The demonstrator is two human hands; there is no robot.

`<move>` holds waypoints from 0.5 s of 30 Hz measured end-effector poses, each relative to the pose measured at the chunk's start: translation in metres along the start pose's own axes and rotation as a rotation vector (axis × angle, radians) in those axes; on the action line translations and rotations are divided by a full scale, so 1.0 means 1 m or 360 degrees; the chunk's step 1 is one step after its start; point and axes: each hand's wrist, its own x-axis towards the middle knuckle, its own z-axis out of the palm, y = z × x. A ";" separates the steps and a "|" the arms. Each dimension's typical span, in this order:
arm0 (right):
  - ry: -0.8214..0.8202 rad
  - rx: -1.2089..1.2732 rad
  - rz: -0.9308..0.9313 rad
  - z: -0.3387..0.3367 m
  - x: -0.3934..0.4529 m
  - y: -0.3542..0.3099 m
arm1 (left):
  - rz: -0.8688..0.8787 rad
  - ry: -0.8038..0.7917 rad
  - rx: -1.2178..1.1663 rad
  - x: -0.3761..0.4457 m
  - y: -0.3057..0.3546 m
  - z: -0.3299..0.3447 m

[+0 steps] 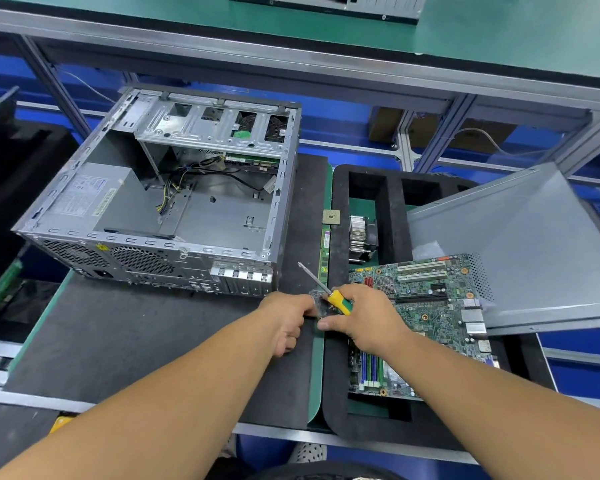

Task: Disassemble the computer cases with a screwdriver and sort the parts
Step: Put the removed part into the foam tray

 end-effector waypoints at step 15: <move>-0.0089 0.0197 0.0009 0.000 -0.009 0.004 | 0.0024 0.0189 -0.0039 -0.005 -0.002 0.021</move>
